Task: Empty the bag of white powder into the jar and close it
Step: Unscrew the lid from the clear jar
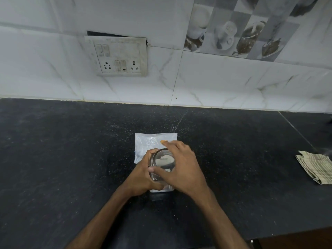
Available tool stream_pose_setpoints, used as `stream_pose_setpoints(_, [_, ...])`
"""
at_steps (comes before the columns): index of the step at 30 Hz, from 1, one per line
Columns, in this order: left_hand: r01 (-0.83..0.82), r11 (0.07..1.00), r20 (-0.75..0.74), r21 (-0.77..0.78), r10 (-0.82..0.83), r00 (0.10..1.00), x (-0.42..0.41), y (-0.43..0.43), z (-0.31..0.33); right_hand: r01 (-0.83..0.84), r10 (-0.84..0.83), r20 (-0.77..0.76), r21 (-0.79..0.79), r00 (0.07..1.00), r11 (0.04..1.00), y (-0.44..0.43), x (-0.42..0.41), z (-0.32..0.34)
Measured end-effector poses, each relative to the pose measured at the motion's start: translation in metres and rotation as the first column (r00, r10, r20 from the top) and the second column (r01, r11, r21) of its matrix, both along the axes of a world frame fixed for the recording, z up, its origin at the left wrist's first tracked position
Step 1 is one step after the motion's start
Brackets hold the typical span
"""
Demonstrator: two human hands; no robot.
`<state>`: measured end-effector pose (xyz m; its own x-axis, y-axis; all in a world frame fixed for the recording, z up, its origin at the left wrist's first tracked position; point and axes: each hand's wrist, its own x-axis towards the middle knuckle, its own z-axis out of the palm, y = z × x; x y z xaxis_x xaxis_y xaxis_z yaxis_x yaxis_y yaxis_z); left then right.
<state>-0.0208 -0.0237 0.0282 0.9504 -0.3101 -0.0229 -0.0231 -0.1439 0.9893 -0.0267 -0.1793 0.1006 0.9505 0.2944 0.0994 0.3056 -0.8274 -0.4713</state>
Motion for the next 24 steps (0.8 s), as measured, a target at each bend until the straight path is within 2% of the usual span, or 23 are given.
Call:
stream_pose_setpoints(2, [-0.002,1.0,0.008,-0.005,0.002,1.0,0.0,0.0,0.001,-0.004,0.003,0.009,0.074,1.0,0.997,0.006,-0.003,-0.008])
stream_pose_setpoints(5, [-0.001,1.0,-0.006,0.003,0.001,1.0,0.001,0.0,0.0,-0.132,0.132,-0.074,0.017,0.988,0.991,-0.003,0.005,-0.004])
stream_pose_setpoints(7, [-0.001,1.0,-0.018,0.017,0.001,1.0,0.0,0.001,0.001,-0.088,0.089,-0.083,0.021,0.992,0.996,-0.009,0.008,-0.001])
stream_pose_setpoints(9, [0.001,1.0,-0.015,0.024,-0.001,1.0,-0.001,0.0,0.002,0.006,0.004,-0.071,0.134,0.997,0.991,-0.007,0.003,-0.007])
stream_pose_setpoints(11, [-0.005,1.0,-0.019,0.006,0.005,1.0,-0.001,-0.001,0.002,-0.017,0.034,-0.084,0.191,0.996,0.981,-0.006,0.002,-0.013])
stream_pose_setpoints(14, [-0.012,1.0,-0.028,-0.001,0.012,1.0,0.0,0.0,0.0,-0.148,0.154,-0.152,0.052,0.976,0.988,-0.014,0.011,-0.001])
stream_pose_setpoints(16, [-0.011,1.0,-0.034,0.008,0.012,0.999,0.0,0.0,-0.001,-0.101,0.107,-0.161,0.044,0.981,0.994,-0.01,0.008,0.005])
stream_pose_setpoints(19, [-0.013,1.0,-0.001,0.016,0.013,1.0,-0.001,0.0,-0.002,0.014,-0.011,-0.032,0.121,0.999,0.993,0.008,-0.006,-0.011])
stream_pose_setpoints(20, [-0.012,1.0,0.007,0.014,0.012,1.0,-0.001,-0.001,-0.002,0.008,-0.003,-0.039,0.117,0.999,0.993,0.009,-0.007,-0.013])
stream_pose_setpoints(23, [-0.017,1.0,0.004,0.009,0.017,1.0,0.0,-0.001,-0.004,-0.153,0.148,-0.231,-0.002,0.962,0.988,0.001,0.005,0.002])
stream_pose_setpoints(24, [-0.015,1.0,0.011,0.013,0.015,1.0,0.0,0.0,-0.005,-0.186,0.172,-0.244,-0.038,0.955,0.982,0.001,0.007,0.005])
